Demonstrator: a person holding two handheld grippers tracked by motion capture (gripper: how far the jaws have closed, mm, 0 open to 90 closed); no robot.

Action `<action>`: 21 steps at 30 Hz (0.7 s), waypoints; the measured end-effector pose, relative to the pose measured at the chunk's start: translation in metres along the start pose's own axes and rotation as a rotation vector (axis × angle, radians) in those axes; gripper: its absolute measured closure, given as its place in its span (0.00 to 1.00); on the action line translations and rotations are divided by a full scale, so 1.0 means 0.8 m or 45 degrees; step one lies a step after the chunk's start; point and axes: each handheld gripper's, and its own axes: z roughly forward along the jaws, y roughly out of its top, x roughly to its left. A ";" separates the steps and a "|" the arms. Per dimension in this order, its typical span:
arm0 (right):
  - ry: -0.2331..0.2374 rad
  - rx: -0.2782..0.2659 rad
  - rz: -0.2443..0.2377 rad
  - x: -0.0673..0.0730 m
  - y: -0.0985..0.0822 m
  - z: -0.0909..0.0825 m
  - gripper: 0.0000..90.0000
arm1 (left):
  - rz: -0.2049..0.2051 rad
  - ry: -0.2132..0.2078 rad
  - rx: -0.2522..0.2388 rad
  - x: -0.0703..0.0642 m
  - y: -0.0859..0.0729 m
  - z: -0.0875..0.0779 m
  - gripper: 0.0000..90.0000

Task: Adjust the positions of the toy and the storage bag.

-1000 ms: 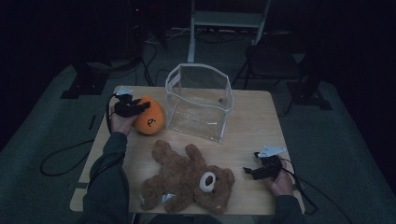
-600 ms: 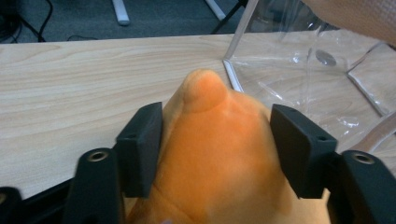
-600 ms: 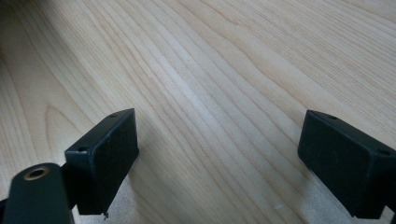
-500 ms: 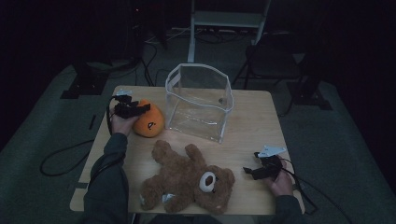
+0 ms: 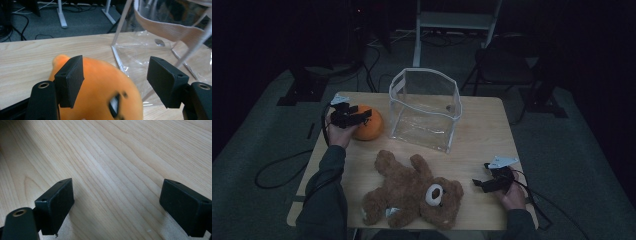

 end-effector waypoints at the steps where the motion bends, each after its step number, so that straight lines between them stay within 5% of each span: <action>1: 0.000 0.000 0.000 0.000 0.000 0.000 0.13 | 0.007 -0.005 0.001 -0.002 0.000 -0.001 0.33; 21: 0.000 0.000 0.000 0.000 0.000 0.000 0.13 | 0.151 -0.176 -0.002 -0.060 -0.021 -0.040 0.33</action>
